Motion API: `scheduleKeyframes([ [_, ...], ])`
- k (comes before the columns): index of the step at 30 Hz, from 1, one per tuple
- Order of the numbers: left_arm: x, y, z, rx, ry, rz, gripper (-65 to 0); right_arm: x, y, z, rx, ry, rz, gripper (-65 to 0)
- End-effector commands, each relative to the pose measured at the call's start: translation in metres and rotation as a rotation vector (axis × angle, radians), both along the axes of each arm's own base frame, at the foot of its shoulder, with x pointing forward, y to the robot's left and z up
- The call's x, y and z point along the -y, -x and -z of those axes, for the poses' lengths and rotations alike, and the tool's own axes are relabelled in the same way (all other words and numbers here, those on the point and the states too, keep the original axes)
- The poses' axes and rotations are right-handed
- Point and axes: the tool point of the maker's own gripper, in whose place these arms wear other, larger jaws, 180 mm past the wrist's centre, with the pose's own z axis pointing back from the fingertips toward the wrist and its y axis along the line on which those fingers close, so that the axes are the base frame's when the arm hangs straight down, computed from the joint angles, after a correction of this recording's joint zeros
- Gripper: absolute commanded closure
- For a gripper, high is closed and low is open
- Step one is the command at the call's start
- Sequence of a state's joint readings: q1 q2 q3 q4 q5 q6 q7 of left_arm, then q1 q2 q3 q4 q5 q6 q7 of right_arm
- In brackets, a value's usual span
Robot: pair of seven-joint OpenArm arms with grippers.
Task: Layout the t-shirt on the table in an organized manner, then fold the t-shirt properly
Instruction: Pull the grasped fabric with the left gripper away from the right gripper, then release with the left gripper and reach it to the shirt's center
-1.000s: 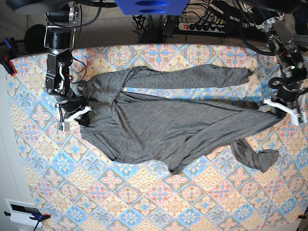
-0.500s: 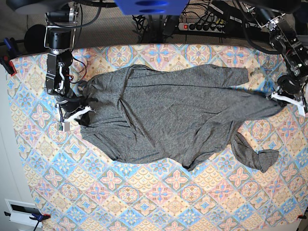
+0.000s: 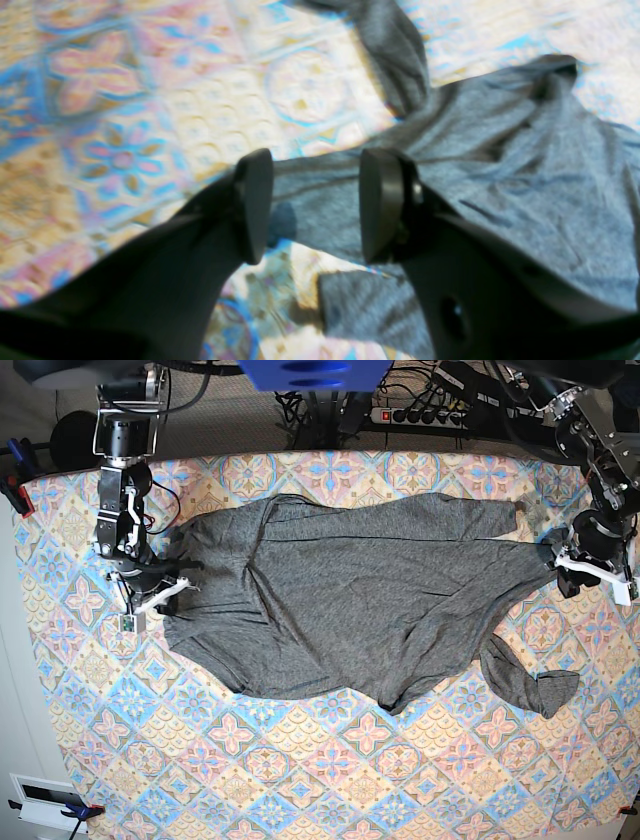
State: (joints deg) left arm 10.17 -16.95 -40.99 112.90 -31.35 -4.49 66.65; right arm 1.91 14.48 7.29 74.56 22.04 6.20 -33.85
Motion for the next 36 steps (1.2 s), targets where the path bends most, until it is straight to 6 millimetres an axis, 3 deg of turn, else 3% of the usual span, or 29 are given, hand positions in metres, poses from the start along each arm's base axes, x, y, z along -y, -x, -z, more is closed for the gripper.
scheduleKeyframes([
  [1,-0.003,-0.007,-0.014,0.049,-0.022,0.007,-25.0,0.021,0.005,-0.004,-0.036,0.066,0.025,-0.5],
  [3,0.001,-0.008,-0.014,0.056,-0.009,0.016,-24.6,0.036,-0.001,-0.021,0.006,0.07,0.068,-1.9],
  [8,0.032,-0.026,-0.01,0.049,0.004,0.112,-24.7,0.084,-0.001,-0.056,0.091,0.079,0.21,-9.8],
  [19,0.039,-0.041,-0.022,0.093,0.009,0.128,-24.7,0.067,-0.002,-0.049,0.063,0.072,0.161,-27.3],
  [23,0.06,-0.05,-0.019,0.088,0.018,0.193,-24.7,0.071,-0.002,-0.052,0.075,0.074,0.173,-29.3],
  [30,0.078,-0.055,-0.016,0.083,0.027,0.245,-24.8,0.1,-0.007,-0.11,0.226,0.111,0.249,-31.6],
  [33,0.089,-0.064,-0.022,0.101,0.03,0.276,-24.7,0.095,0.003,-0.117,0.256,0.103,0.269,-32.5],
  [36,0.114,-0.08,-0.027,0.12,0.033,0.323,-24.6,0.079,0.01,-0.124,0.288,0.082,0.267,-32.8],
])
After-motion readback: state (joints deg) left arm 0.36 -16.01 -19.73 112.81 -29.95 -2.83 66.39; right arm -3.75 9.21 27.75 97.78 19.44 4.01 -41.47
